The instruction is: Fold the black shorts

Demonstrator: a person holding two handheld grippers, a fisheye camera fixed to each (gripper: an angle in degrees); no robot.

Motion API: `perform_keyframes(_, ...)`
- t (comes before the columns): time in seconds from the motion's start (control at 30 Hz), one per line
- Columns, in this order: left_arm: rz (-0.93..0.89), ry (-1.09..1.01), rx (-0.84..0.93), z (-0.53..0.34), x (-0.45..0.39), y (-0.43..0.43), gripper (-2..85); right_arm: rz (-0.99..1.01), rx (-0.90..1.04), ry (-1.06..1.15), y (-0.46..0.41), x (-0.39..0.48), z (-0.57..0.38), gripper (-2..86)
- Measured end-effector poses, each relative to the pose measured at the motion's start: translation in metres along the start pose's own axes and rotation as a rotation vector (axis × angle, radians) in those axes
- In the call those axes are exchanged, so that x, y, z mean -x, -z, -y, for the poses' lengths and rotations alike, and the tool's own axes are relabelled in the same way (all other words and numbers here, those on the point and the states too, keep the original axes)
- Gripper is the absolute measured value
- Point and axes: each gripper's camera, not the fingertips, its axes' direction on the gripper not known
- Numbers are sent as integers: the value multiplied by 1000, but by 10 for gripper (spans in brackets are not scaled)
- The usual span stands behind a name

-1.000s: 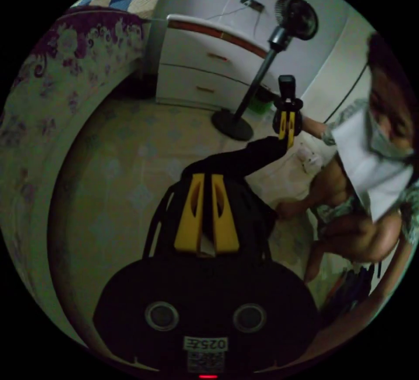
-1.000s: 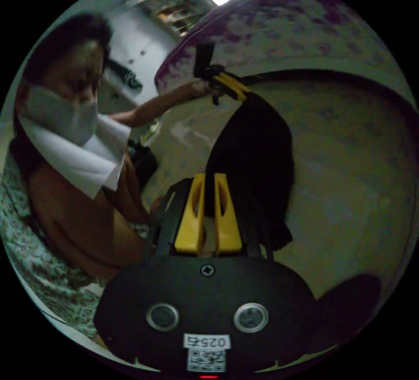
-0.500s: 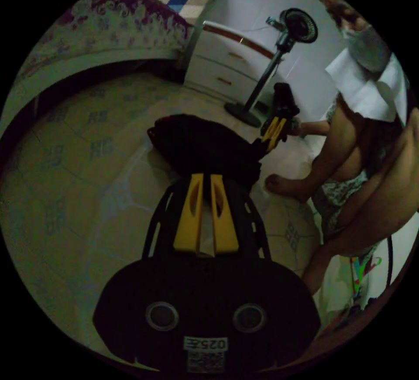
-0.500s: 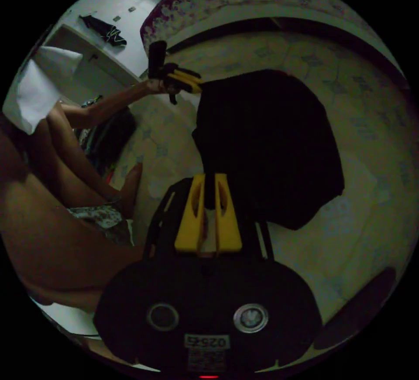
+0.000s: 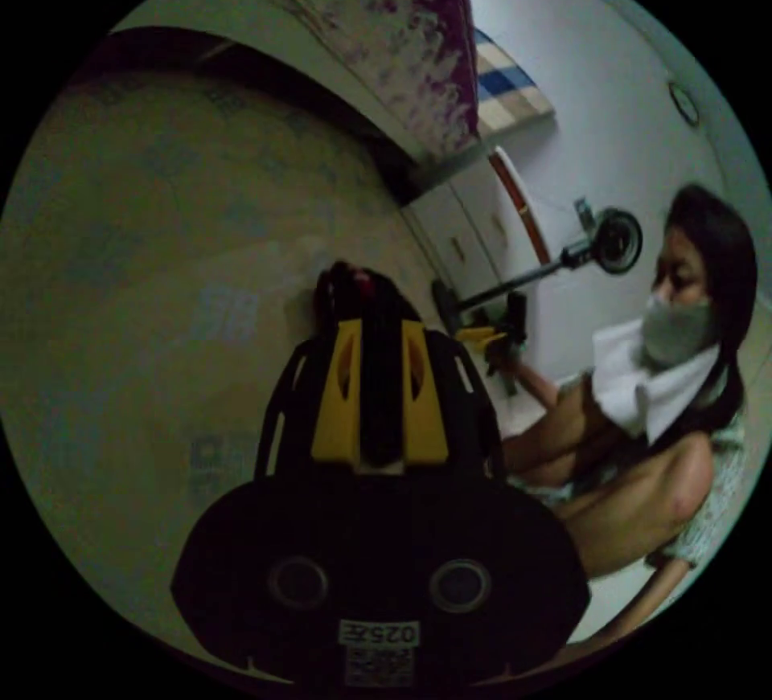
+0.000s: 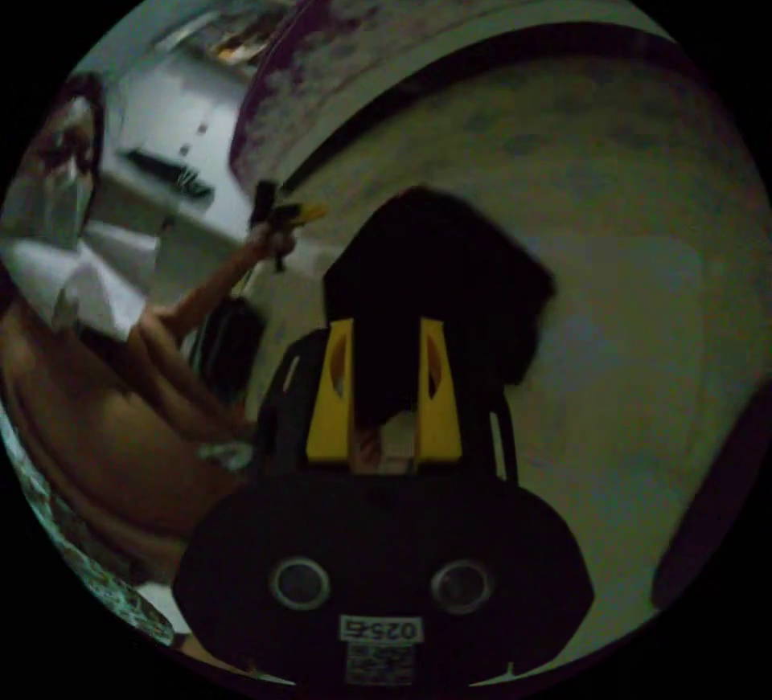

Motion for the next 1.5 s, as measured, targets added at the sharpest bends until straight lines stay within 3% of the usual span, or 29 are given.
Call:
perform_keyframes(0.1,11,68,55,56,-10,-15,52,-93,-157,-191,32,-53,9,121)
perform_keyframes(0.17,148,15,196,98,-21,-42,65,-1,-233,-315,39,-96,11,121)
perform_keyframes(0.27,165,79,290,132,-18,-67,73,114,-280,-428,36,-133,7,121)
perform_keyframes(0.43,157,180,416,154,-19,-86,78,86,-219,-465,25,-150,10,122)
perform_keyframes(0.67,210,216,489,165,-40,-92,53,196,-240,-492,11,-163,26,102)
perform_keyframes(0.97,248,200,453,163,-89,-68,-11,26,-241,-459,13,-129,38,3)
perform_keyframes(1.2,192,217,303,119,-112,-45,-12,163,-283,-496,-13,-121,41,34)
perform_keyframes(1.3,279,148,259,104,-147,-19,-10,111,-302,-442,-6,-94,41,70)
perform_keyframes(1.43,295,-14,162,63,-234,4,-13,73,-264,-159,-4,-2,55,31)
perform_keyframes(1.5,309,-53,232,42,-263,-9,-11,54,-170,-42,-29,45,63,6)
